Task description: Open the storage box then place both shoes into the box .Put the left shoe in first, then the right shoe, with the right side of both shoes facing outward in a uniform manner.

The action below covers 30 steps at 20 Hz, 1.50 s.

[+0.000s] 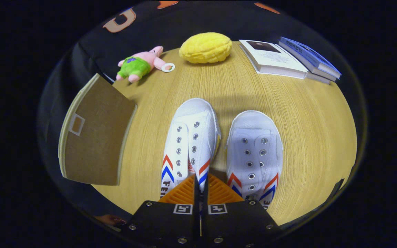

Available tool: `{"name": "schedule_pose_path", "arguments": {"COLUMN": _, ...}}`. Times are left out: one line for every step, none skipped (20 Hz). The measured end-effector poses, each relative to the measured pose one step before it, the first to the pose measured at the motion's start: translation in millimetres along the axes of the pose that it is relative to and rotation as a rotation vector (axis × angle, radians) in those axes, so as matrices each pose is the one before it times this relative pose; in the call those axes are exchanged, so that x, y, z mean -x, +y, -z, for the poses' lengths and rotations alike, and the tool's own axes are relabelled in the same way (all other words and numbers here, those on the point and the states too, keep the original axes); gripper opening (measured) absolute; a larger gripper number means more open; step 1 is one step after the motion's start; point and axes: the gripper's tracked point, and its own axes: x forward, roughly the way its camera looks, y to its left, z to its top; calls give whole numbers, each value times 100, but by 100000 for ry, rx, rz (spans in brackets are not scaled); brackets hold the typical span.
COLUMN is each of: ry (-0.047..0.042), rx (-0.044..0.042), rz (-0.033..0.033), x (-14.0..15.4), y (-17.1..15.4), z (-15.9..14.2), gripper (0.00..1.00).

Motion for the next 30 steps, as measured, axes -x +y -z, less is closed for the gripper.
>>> {"name": "schedule_pose_path", "arguments": {"ry": -1699, "rx": -1827, "rz": -1552, "x": 593, "y": 491, "z": -267, "gripper": 2}}
{"name": "schedule_pose_path", "arguments": {"ry": -1896, "rx": -1845, "rz": -1735, "x": 483, "y": 609, "z": -413, "gripper": 1}}
{"name": "schedule_pose_path", "arguments": {"ry": -2058, "rx": -1970, "rz": -1564, "x": 404, "y": 565, "z": -619, "gripper": 2}}
{"name": "schedule_pose_path", "arguments": {"ry": -1098, "rx": -1798, "rz": -2100, "x": 340, "y": 741, "z": -533, "gripper": 2}}
{"name": "schedule_pose_path", "arguments": {"ry": -1158, "rx": -1092, "rz": -2224, "x": 503, "y": 989, "z": -482, "gripper": 1}}
{"name": "schedule_pose_path", "arguments": {"ry": -642, "rx": 10, "rz": -2277, "x": 607, "y": 1015, "z": -620, "gripper": 1}}
{"name": "schedule_pose_path", "arguments": {"ry": -1833, "rx": 446, "rz": -1690, "x": 718, "y": 1109, "z": -863, "gripper": 2}}
{"name": "schedule_pose_path", "arguments": {"ry": -1196, "rx": 1479, "rz": -1925, "x": 650, "y": 1249, "z": -818, "gripper": 1}}
{"name": "schedule_pose_path", "arguments": {"ry": -1621, "rx": 1367, "rz": -1630, "x": 771, "y": 1345, "z": -830, "gripper": 1}}
{"name": "schedule_pose_path", "arguments": {"ry": -1484, "rx": 1686, "rz": -2160, "x": 684, "y": 1567, "z": -981, "gripper": 1}}
{"name": "schedule_pose_path", "arguments": {"ry": -1672, "rx": 1250, "rz": -1925, "x": 534, "y": 1660, "z": -1025, "gripper": 1}}
{"name": "schedule_pose_path", "arguments": {"ry": -1606, "rx": 1782, "rz": -2348, "x": 483, "y": 1754, "z": -1018, "gripper": 1}}
{"name": "schedule_pose_path", "arguments": {"ry": -1422, "rx": 1345, "rz": -1867, "x": 294, "y": 1608, "z": -1121, "gripper": 1}}
{"name": "schedule_pose_path", "arguments": {"ry": -1103, "rx": 1510, "rz": -2265, "x": 153, "y": 1699, "z": -914, "gripper": 1}}
{"name": "schedule_pose_path", "arguments": {"ry": -568, "rx": 899, "rz": -2020, "x": -62, "y": 1692, "z": -753, "gripper": 1}}
{"name": "schedule_pose_path", "arguments": {"ry": -222, "rx": 1712, "rz": -2554, "x": -238, "y": 1672, "z": -630, "gripper": 1}}
{"name": "schedule_pose_path", "arguments": {"ry": -103, "rx": 932, "rz": -2061, "x": -528, "y": 1600, "z": -668, "gripper": 1}}
{"name": "schedule_pose_path", "arguments": {"ry": 1142, "rx": 1397, "rz": -2256, "x": -823, "y": 1449, "z": -212, "gripper": 1}}
{"name": "schedule_pose_path", "arguments": {"ry": 791, "rx": 668, "rz": -1447, "x": -902, "y": 1400, "z": -26, "gripper": 1}}
{"name": "schedule_pose_path", "arguments": {"ry": 1185, "rx": 2888, "rz": -1304, "x": -1094, "y": 1198, "z": -5, "gripper": 1}}
{"name": "schedule_pose_path", "arguments": {"ry": 1267, "rx": 2433, "rz": -166, "x": -959, "y": 1160, "z": 165, "gripper": 1}}
{"name": "schedule_pose_path", "arguments": {"ry": 2157, "rx": 2531, "rz": -463, "x": -1062, "y": 1035, "z": 407, "gripper": 1}}
{"name": "schedule_pose_path", "arguments": {"ry": 1757, "rx": 2619, "rz": -393, "x": -1223, "y": 1003, "z": 422, "gripper": 1}}
{"name": "schedule_pose_path", "arguments": {"ry": 3732, "rx": 3142, "rz": -945, "x": -1163, "y": 873, "z": 776, "gripper": 1}}
{"name": "schedule_pose_path", "arguments": {"ry": 3353, "rx": 2310, "rz": 200, "x": -1252, "y": 361, "z": 698, "gripper": 1}}
{"name": "schedule_pose_path", "arguments": {"ry": 2922, "rx": 1383, "rz": 556, "x": -944, "y": 53, "z": 600, "gripper": 2}}
{"name": "schedule_pose_path", "arguments": {"ry": 2410, "rx": 1028, "rz": 1269, "x": -844, "y": -95, "z": 543, "gripper": 2}}
{"name": "schedule_pose_path", "arguments": {"ry": 2004, "rx": 921, "rz": 1054, "x": -576, "y": 56, "z": 353, "gripper": 2}}
{"name": "schedule_pose_path", "arguments": {"ry": 1953, "rx": 1190, "rz": 1346, "x": -543, "y": -42, "z": 195, "gripper": 2}}
{"name": "schedule_pose_path", "arguments": {"ry": 1240, "rx": 631, "rz": 1106, "x": -422, "y": -33, "z": 57, "gripper": 2}}
